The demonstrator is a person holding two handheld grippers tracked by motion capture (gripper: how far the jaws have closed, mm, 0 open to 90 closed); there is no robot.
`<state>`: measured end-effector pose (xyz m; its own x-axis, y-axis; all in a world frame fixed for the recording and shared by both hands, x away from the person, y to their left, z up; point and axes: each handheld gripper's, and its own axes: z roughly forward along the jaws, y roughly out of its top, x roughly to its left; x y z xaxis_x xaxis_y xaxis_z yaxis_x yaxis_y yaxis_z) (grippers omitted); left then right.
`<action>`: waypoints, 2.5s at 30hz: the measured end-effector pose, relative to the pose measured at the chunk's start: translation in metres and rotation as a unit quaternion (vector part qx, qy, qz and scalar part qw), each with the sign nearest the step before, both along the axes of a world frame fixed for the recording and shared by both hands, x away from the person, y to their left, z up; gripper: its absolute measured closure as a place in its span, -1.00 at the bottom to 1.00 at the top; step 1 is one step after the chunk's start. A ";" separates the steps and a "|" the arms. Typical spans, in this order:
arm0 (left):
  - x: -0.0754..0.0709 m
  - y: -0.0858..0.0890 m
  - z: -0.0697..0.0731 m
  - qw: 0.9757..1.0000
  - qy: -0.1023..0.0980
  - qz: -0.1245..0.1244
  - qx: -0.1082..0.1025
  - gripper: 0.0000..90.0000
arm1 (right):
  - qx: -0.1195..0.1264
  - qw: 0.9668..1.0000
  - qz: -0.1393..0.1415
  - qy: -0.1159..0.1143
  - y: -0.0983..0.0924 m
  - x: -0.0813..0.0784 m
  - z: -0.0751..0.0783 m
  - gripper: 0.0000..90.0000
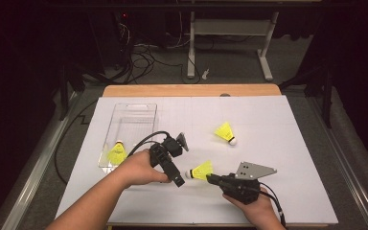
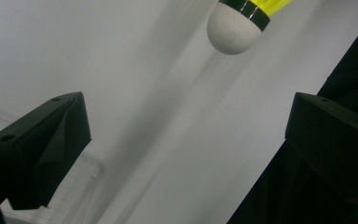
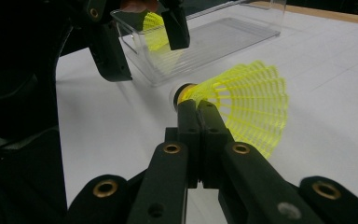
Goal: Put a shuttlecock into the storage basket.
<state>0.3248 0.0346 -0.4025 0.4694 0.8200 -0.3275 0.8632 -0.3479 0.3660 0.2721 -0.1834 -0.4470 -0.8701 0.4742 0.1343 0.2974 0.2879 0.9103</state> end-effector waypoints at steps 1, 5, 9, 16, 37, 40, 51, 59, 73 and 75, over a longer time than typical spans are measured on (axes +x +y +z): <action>0.000 0.000 -0.001 1.000 -0.006 -0.002 0.005 -0.98 | 0.001 1.000 0.000 0.000 0.001 0.000 0.000 1.00; -0.001 0.000 -0.001 1.000 -0.010 -0.004 0.003 -0.98 | 0.002 1.000 0.002 0.000 0.002 0.000 0.000 1.00; -0.003 -0.001 -0.002 1.000 -0.016 -0.009 0.010 -0.98 | 0.004 1.000 0.006 0.002 0.004 -0.001 0.000 1.00; -0.006 0.000 -0.003 0.999 -0.021 -0.029 0.005 -0.92 | 0.010 1.000 0.016 0.008 0.006 -0.001 -0.001 1.00; -0.017 -0.011 -0.011 0.997 -0.032 -0.067 0.006 -0.67 | 0.021 0.999 0.031 0.020 0.010 -0.002 -0.001 1.00; -0.017 -0.012 -0.011 0.997 -0.032 -0.072 0.008 -0.64 | 0.020 0.999 0.032 0.020 0.011 -0.003 -0.001 1.00; -0.020 -0.014 -0.013 0.995 -0.026 -0.091 -0.006 -0.34 | 0.021 0.999 0.036 0.023 0.013 -0.002 -0.002 1.00; -0.021 -0.014 -0.012 0.995 -0.030 -0.096 -0.009 -0.08 | 0.019 0.999 0.038 0.024 0.015 -0.002 -0.003 1.00; -0.022 -0.014 -0.011 0.994 -0.026 -0.103 -0.014 0.21 | 0.016 0.999 0.042 0.028 0.017 -0.002 -0.004 1.00; -0.022 -0.013 -0.011 0.994 -0.026 -0.105 -0.013 0.25 | 0.015 0.999 0.041 0.028 0.018 -0.002 -0.004 1.00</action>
